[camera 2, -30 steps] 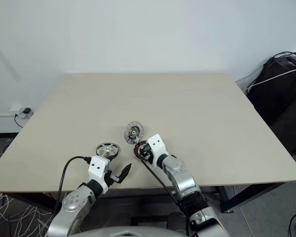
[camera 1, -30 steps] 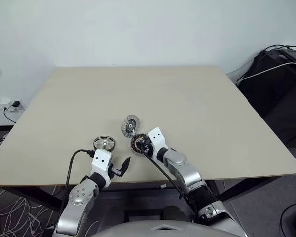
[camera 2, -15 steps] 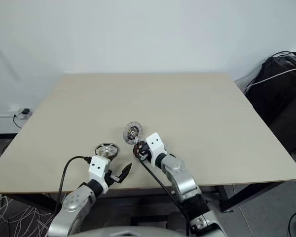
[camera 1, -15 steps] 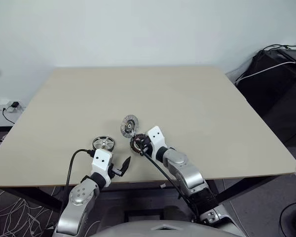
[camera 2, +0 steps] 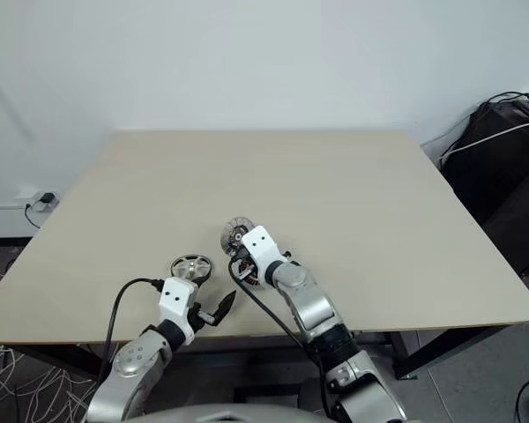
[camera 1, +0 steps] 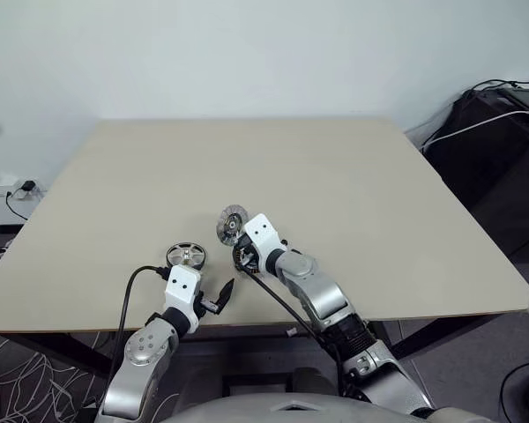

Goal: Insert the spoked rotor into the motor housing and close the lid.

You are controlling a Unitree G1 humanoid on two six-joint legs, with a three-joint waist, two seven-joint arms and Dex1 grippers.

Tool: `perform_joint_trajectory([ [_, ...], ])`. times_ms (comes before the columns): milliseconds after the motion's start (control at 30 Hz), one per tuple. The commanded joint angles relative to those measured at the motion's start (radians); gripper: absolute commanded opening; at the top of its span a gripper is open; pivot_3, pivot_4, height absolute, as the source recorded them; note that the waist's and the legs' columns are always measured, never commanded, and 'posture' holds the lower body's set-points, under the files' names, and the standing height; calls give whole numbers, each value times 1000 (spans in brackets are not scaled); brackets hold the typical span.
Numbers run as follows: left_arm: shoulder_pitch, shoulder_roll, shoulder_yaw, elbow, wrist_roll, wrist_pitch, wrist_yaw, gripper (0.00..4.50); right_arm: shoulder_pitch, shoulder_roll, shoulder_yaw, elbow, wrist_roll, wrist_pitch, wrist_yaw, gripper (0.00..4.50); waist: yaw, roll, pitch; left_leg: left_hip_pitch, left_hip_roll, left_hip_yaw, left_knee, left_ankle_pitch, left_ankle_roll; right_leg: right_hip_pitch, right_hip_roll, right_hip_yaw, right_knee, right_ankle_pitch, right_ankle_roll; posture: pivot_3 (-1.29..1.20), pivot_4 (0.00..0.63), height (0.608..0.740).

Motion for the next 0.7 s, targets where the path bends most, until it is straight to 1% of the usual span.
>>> perform_joint_trajectory([
  [33,-11,-6,-6,-9,8,-20,4,4500,-32,5,-10,7,-15,7,-17,22,-1,0,0,0,0,0,0,0,0,0,0,0,0,0,0,0,0,740],
  [300,-15,-4,-4,-6,6,-22,1,4500,-38,-1,-21,36,-19,10,-25,22,-4,0,0,0,0,0,0,0,0,0,0,0,0,0,0,0,0,740],
  [700,-19,-1,-3,-4,5,-23,-4,4500,41,-43,-12,-69,-9,58,6,22,-5,0,0,0,0,0,0,0,0,0,0,0,0,0,0,0,0,740],
])
